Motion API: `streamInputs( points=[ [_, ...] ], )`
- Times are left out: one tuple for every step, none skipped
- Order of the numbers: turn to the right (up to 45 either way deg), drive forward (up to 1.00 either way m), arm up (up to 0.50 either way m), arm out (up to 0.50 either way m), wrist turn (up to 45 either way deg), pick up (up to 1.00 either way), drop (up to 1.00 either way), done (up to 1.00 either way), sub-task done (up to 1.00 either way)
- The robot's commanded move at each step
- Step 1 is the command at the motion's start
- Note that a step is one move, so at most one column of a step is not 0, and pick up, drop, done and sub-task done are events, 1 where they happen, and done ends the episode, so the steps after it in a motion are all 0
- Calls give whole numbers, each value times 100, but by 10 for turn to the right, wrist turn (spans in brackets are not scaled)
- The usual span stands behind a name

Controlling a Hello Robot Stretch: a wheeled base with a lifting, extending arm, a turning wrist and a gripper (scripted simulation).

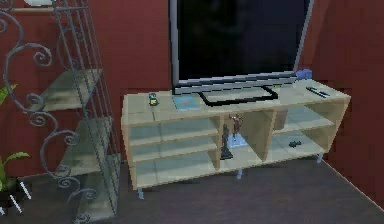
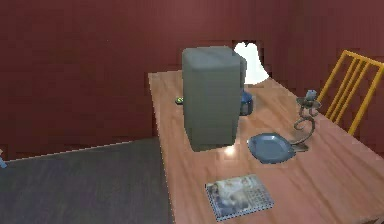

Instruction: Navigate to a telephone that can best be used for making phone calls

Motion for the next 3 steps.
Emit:
streamInputs(
  points=[
    [0,15,0,0,0,0,0,0,0],
    [450,0,0,0,0,0,0,0,0],
    [240,0,0,0,0,0,0,0,0]
  ],
)
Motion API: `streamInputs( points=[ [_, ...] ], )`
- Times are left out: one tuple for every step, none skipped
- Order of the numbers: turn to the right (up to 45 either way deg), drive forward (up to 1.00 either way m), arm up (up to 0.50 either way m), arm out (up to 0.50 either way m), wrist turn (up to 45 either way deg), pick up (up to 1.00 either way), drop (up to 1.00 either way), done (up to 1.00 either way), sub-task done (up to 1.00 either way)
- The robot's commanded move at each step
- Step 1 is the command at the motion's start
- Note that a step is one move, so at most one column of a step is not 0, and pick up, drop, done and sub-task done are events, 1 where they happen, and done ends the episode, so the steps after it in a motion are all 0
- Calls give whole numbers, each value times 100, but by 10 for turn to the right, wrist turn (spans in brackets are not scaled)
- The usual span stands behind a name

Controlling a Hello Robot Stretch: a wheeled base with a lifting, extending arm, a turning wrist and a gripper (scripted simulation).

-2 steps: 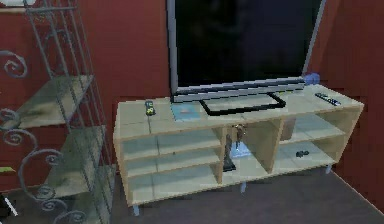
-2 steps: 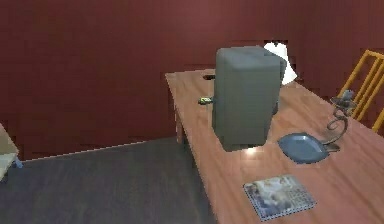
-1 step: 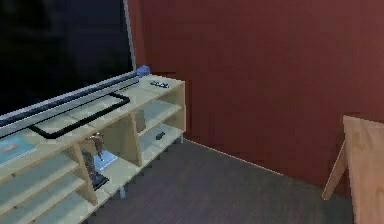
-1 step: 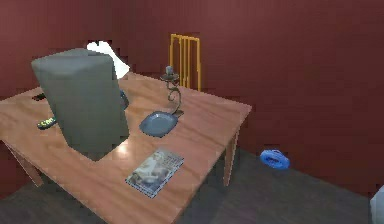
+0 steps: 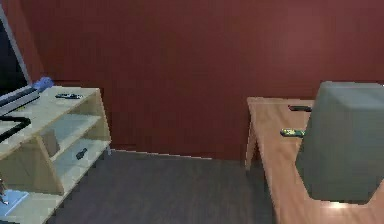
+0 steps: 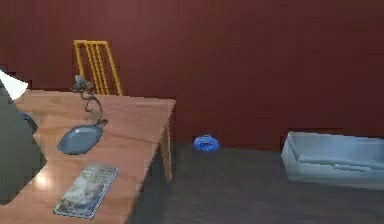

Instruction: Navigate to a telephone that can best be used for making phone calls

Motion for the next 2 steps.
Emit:
streamInputs(
  points=[
    [0,70,0,0,0,0,0,0,0],
    [450,0,0,0,0,0,0,0,0]
  ],
)
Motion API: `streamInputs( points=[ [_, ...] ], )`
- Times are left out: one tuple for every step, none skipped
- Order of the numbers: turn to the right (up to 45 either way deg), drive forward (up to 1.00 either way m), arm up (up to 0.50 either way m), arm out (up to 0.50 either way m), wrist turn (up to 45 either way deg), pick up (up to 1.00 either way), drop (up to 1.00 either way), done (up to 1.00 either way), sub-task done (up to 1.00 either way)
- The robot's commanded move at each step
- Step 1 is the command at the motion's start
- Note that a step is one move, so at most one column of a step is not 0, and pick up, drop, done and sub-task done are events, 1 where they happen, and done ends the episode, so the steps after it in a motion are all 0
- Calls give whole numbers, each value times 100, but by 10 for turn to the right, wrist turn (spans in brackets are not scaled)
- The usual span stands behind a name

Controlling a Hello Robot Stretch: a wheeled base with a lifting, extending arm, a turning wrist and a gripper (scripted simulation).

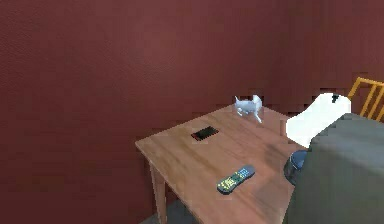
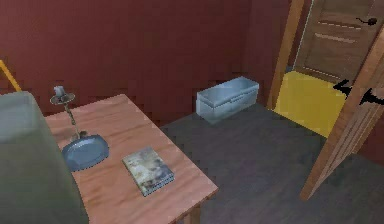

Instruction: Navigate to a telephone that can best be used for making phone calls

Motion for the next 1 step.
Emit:
streamInputs(
  points=[
    [0,0,0,0,0,0,0,100,0]
  ],
)
